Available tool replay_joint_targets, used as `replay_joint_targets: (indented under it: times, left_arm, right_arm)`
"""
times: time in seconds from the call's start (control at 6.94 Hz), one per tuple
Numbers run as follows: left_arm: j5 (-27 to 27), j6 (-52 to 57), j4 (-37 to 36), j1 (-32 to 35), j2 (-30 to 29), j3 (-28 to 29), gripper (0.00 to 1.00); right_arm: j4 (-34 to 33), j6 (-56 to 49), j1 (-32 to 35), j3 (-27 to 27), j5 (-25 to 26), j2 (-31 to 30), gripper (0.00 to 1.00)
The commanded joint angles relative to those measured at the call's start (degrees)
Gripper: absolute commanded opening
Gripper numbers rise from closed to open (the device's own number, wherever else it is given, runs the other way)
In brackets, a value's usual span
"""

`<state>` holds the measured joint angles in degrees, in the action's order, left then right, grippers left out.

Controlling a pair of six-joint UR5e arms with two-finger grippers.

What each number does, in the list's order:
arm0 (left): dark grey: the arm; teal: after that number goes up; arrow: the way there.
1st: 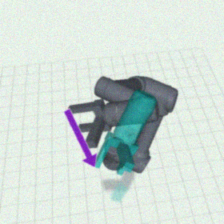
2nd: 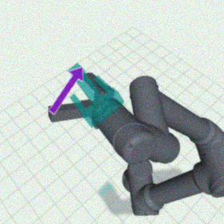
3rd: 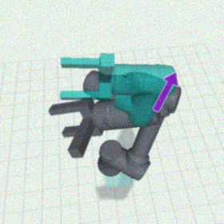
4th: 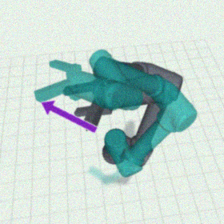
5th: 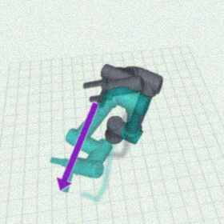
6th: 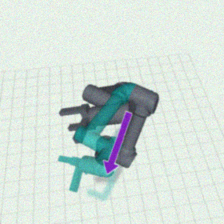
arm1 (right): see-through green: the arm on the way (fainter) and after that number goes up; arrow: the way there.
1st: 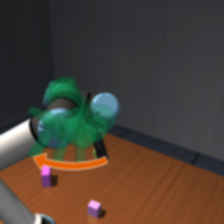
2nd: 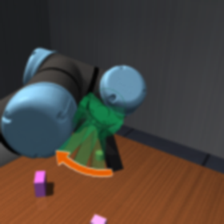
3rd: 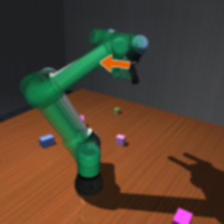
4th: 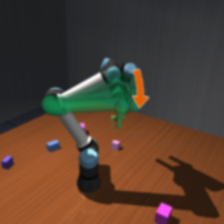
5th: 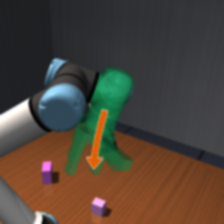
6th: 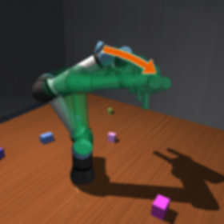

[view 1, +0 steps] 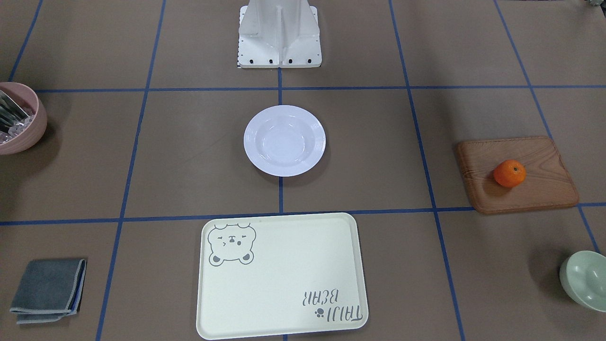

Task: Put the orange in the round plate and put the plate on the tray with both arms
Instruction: 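Move the left gripper toward the orange on the wooden board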

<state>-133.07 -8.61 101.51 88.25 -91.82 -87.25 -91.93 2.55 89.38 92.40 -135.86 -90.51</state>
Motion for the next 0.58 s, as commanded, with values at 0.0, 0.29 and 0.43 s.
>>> replay_joint_targets:
  times: [0.0,0.29,0.43]
  left_arm:
    - [-0.1,0.0,0.1,0.0,0.3,0.1,0.99]
    - [-0.1,0.0,0.1,0.0,0.3,0.2,0.99]
    - [-0.1,0.0,0.1,-0.1,0.3,0.2,0.99]
  right_arm:
    - [0.0,0.0,0.0,0.0,0.1,0.1,1.0]
    - [0.1,0.0,0.0,0.0,0.1,0.1,1.0]
    - [0.2,-0.1,0.0,0.1,0.2,0.2,1.0]
